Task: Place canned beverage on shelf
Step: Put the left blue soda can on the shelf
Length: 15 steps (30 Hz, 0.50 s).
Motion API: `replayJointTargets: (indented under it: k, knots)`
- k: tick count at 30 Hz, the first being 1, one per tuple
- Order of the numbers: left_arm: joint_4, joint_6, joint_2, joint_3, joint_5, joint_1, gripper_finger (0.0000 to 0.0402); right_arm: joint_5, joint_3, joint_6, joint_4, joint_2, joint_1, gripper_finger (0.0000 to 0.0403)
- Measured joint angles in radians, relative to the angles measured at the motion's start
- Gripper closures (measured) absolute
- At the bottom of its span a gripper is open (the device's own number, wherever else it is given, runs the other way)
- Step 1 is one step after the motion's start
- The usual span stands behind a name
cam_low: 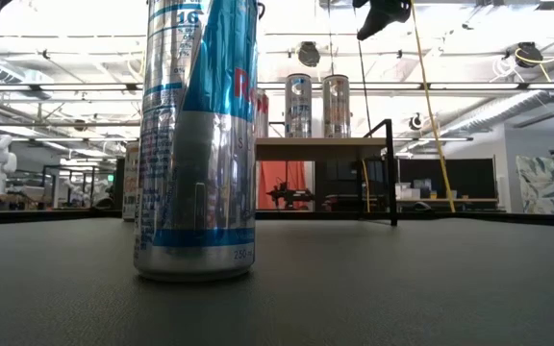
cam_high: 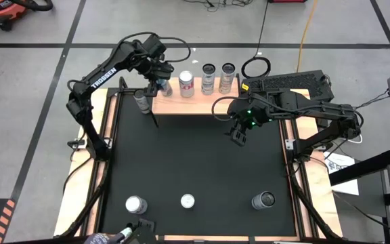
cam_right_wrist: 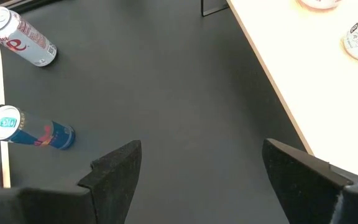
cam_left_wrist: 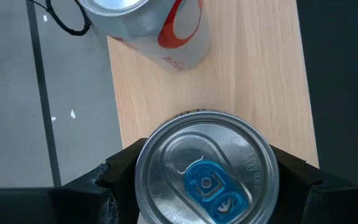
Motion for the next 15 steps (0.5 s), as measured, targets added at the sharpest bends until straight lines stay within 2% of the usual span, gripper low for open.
replayJointTargets:
  k: [15]
  knots:
    - [-0.003,0.072,0.000,0.000,0.007,0.000,0.0155,0.000,0.000,0.000,0.000,0.000,0.000,0.0087]
